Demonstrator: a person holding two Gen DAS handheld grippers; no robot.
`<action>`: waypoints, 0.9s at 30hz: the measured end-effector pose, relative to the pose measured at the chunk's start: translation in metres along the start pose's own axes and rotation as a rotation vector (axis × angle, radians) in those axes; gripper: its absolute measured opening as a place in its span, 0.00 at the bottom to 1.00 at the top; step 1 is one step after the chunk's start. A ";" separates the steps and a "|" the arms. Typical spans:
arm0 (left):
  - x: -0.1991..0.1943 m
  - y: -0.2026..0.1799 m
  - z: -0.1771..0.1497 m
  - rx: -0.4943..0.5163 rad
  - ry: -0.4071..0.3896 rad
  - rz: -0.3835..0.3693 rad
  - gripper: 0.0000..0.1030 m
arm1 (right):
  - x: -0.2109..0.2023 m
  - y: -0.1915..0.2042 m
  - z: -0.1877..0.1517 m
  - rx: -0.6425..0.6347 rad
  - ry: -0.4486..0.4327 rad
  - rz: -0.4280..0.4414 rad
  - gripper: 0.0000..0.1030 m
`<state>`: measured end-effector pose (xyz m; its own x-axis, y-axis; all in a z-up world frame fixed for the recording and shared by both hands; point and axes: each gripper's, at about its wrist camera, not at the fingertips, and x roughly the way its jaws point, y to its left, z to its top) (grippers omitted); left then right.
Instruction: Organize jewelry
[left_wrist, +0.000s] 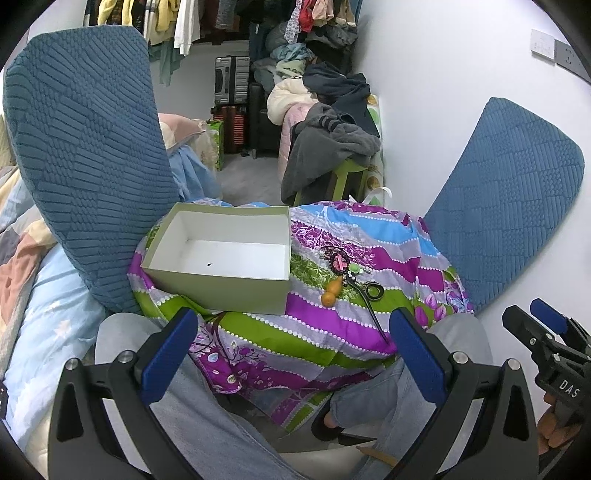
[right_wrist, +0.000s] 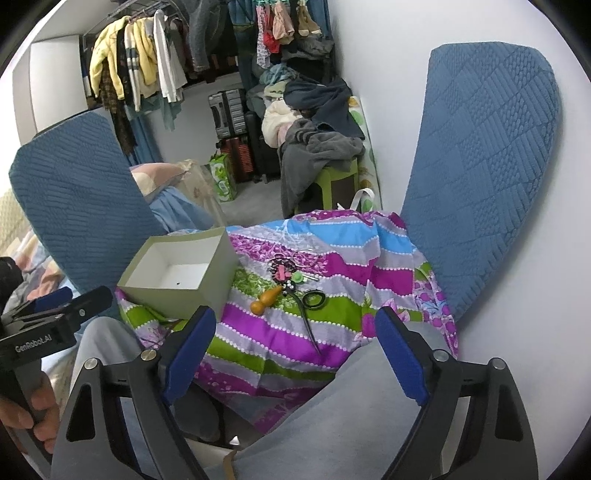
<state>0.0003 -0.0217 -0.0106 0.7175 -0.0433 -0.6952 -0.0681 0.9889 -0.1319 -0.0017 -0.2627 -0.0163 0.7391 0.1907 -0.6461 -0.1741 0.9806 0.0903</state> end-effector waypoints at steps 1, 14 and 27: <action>0.000 -0.001 0.000 0.000 0.000 0.000 1.00 | 0.000 -0.001 -0.001 0.005 0.004 0.004 0.84; -0.001 -0.004 -0.001 0.006 0.007 -0.005 1.00 | 0.000 -0.002 0.000 -0.004 -0.008 -0.024 0.84; -0.002 -0.006 0.000 0.007 0.006 -0.012 1.00 | 0.001 -0.003 0.000 -0.006 -0.008 -0.029 0.84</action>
<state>-0.0009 -0.0278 -0.0081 0.7144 -0.0564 -0.6974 -0.0541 0.9893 -0.1354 -0.0007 -0.2652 -0.0166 0.7493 0.1626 -0.6420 -0.1565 0.9854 0.0670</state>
